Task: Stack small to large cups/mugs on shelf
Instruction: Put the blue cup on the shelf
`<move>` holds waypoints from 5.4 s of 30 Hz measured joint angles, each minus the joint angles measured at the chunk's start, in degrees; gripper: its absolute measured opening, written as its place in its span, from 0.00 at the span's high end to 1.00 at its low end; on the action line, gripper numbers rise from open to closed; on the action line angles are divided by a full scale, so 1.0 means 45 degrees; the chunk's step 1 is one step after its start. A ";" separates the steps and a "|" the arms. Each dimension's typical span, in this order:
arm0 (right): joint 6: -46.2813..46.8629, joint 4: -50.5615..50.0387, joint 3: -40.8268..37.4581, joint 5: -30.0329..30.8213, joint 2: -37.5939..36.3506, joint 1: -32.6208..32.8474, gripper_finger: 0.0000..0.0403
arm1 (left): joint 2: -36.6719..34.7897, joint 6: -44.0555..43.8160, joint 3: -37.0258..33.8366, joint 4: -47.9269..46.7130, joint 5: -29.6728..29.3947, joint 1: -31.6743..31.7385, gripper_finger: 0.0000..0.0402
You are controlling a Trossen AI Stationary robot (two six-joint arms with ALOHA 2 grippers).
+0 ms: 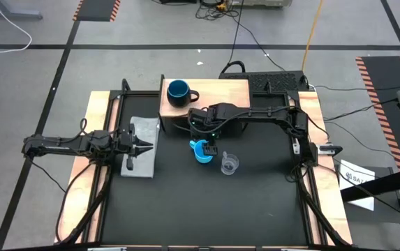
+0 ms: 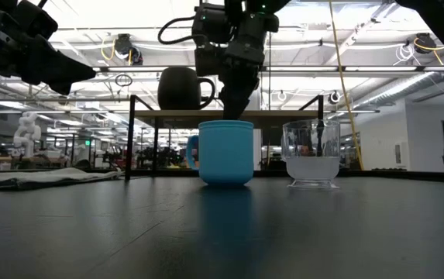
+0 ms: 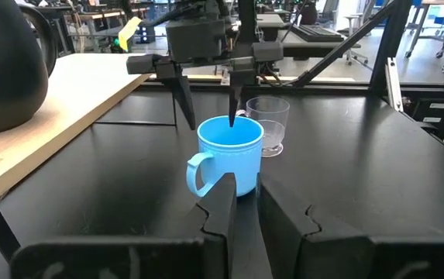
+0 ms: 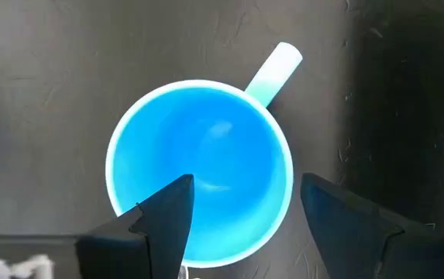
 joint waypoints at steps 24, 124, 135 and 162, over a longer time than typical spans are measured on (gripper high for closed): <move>0.0238 0.1307 -0.0989 -0.0010 0.0019 -0.0262 0.43 | 0.0005 0.0063 0.0000 0.0005 0.0024 0.0000 0.86; 0.0004 -0.4687 0.5303 0.0008 -0.0112 -0.0949 1.00 | 0.0000 0.0097 0.0000 0.0010 0.0015 0.0000 0.86; -0.0094 -0.5075 0.6565 0.0015 -0.0528 -0.1686 1.00 | 0.0005 0.0194 -0.0005 0.0019 0.0002 0.0000 0.86; -0.0030 -0.4610 0.6524 -0.0005 -0.1448 -0.1556 1.00 | 0.0005 0.0071 -0.0005 0.0007 -0.0039 0.0002 0.86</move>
